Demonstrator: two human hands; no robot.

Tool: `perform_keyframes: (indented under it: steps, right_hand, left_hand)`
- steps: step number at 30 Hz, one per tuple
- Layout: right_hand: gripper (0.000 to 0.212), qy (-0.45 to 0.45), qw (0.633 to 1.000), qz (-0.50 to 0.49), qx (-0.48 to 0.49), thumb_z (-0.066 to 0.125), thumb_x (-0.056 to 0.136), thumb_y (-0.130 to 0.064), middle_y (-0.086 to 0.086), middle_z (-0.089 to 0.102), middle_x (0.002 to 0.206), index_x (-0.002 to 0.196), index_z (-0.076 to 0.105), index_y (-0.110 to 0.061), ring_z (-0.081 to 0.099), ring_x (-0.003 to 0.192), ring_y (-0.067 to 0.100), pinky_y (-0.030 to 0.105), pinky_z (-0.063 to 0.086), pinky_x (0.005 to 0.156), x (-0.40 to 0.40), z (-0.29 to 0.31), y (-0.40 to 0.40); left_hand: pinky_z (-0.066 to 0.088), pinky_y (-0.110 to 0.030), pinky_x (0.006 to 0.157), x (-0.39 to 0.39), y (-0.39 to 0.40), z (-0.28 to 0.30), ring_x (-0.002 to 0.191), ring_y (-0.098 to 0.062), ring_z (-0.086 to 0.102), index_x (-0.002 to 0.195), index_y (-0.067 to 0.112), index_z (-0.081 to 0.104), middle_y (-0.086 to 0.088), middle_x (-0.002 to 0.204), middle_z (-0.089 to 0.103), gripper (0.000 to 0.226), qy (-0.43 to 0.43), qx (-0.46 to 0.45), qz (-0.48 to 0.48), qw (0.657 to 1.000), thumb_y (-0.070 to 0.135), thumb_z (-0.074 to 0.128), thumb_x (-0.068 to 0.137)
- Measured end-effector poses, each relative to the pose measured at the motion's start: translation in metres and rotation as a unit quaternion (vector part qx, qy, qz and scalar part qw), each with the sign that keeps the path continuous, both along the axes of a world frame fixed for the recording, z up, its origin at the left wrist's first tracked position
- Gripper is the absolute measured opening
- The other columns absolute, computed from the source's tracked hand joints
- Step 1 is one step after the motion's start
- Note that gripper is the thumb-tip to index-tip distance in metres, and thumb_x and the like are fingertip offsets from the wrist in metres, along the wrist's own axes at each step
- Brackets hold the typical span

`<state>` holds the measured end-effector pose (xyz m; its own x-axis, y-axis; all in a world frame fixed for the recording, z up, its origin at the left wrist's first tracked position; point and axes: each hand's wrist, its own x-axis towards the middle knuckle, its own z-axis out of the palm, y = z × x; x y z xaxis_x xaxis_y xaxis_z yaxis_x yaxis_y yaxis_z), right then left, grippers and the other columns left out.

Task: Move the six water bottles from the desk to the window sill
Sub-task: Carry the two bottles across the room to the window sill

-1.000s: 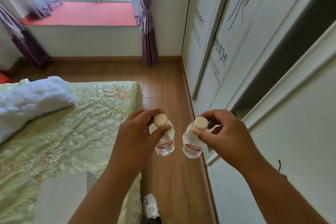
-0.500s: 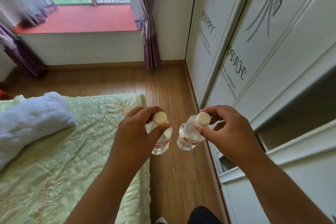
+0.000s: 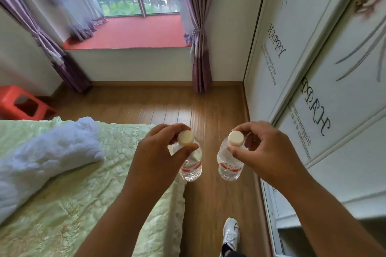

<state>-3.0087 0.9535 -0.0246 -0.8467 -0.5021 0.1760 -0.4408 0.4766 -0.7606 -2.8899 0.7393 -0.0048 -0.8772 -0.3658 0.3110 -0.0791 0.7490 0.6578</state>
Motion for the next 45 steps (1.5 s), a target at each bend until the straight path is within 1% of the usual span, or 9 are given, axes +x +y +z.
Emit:
perform_keyframes:
  steps: [11, 14, 19, 22, 24, 31, 35, 41, 45]
  right_hand:
    - [0.041, 0.025, 0.999, 0.032, -0.018, 0.087, 0.074, -0.034, -0.022, 0.061, 0.098, 0.107, 0.064, -0.033, 0.06, 0.089, -0.004, 0.009, 0.05, 0.071, -0.127, 0.022, -0.008]
    - [0.041, 0.02, 0.999, 0.028, -0.009, 0.086, 0.075, -0.036, -0.022, 0.06, 0.098, 0.109, 0.065, -0.032, 0.06, 0.091, -0.005, 0.006, 0.048, 0.072, -0.148, 0.021, -0.01]
    - [0.041, -0.003, 1.0, 0.005, 0.006, 0.084, 0.075, -0.038, -0.021, 0.062, 0.099, 0.111, 0.067, -0.03, 0.058, 0.092, -0.005, 0.009, 0.049, 0.07, -0.178, 0.015, -0.014]
    - [0.039, -0.008, 1.0, -0.016, 0.016, 0.082, 0.074, -0.039, -0.021, 0.062, 0.097, 0.109, 0.067, -0.031, 0.059, 0.091, -0.003, 0.009, 0.048, 0.07, -0.196, 0.013, -0.02]
    - [0.038, -0.005, 0.999, -0.033, 0.025, 0.083, 0.075, -0.038, -0.021, 0.062, 0.097, 0.108, 0.066, -0.032, 0.059, 0.091, -0.004, 0.009, 0.049, 0.07, -0.21, 0.013, -0.03]
    - [0.039, 0.013, 0.996, -0.071, 0.054, 0.085, 0.074, -0.035, -0.019, 0.062, 0.099, 0.108, 0.067, -0.029, 0.057, 0.092, -0.005, 0.006, 0.046, 0.068, -0.272, 0.019, -0.092]
    - [0.04, 0.022, 0.995, -0.079, 0.053, 0.086, 0.073, -0.035, -0.019, 0.062, 0.099, 0.107, 0.066, -0.03, 0.059, 0.091, -0.004, 0.006, 0.047, 0.069, -0.303, 0.017, -0.135]
    - [0.04, 0.031, 0.996, -0.069, 0.051, 0.087, 0.072, -0.035, -0.022, 0.063, 0.099, 0.107, 0.068, -0.032, 0.059, 0.094, -0.004, 0.006, 0.048, 0.069, -0.33, 0.012, -0.186]
    - [0.037, 0.014, 0.998, -0.041, 0.035, 0.086, 0.073, -0.033, -0.024, 0.064, 0.096, 0.106, 0.068, -0.034, 0.061, 0.091, -0.002, 0.012, 0.052, 0.067, -0.348, 0.014, -0.216]
  left_hand:
    - [0.05, -0.01, 0.075, -0.114, 0.008, 0.009, 0.092, 0.002, 0.063, 0.113, 0.024, 0.069, 0.014, 0.106, 0.066, 0.044, 0.025, 0.005, 0.06, 0.998, 0.036, 0.082, 0.073]
    - [0.052, -0.012, 0.075, -0.137, 0.006, 0.005, 0.093, 0.0, 0.063, 0.114, 0.024, 0.069, 0.016, 0.105, 0.066, 0.043, 0.021, 0.018, 0.046, 0.999, 0.037, 0.08, 0.074]
    - [0.047, -0.007, 0.074, -0.176, -0.003, -0.006, 0.096, 0.005, 0.06, 0.112, 0.029, 0.069, 0.025, 0.102, 0.062, 0.041, 0.004, 0.046, 0.008, 0.999, 0.042, 0.075, 0.074]
    - [0.051, -0.012, 0.077, -0.205, -0.015, -0.015, 0.094, 0.002, 0.06, 0.111, 0.03, 0.069, 0.023, 0.102, 0.062, 0.04, -0.012, 0.052, -0.015, 0.998, 0.042, 0.075, 0.073]
    - [0.052, -0.015, 0.078, -0.228, -0.027, -0.018, 0.093, 0.0, 0.061, 0.111, 0.029, 0.069, 0.021, 0.103, 0.062, 0.04, -0.016, 0.054, -0.035, 0.998, 0.039, 0.078, 0.073]
    - [0.045, -0.003, 0.078, -0.309, -0.093, -0.01, 0.087, 0.005, 0.06, 0.111, 0.024, 0.07, 0.016, 0.103, 0.064, 0.041, 0.0, 0.029, -0.062, 0.998, 0.036, 0.08, 0.073]
    - [0.049, -0.006, 0.075, -0.342, -0.132, -0.006, 0.087, -0.002, 0.063, 0.112, 0.022, 0.071, 0.012, 0.106, 0.067, 0.041, 0.009, 0.022, -0.067, 0.997, 0.037, 0.08, 0.074]
    - [0.047, -0.006, 0.072, -0.367, -0.188, -0.013, 0.086, -0.003, 0.063, 0.112, 0.024, 0.07, 0.012, 0.106, 0.067, 0.041, -0.009, 0.013, -0.054, 0.998, 0.035, 0.082, 0.074]
    - [0.053, -0.016, 0.074, -0.373, -0.219, -0.018, 0.086, -0.005, 0.063, 0.111, 0.025, 0.07, 0.011, 0.105, 0.067, 0.041, -0.015, 0.023, -0.034, 0.999, 0.042, 0.075, 0.074]
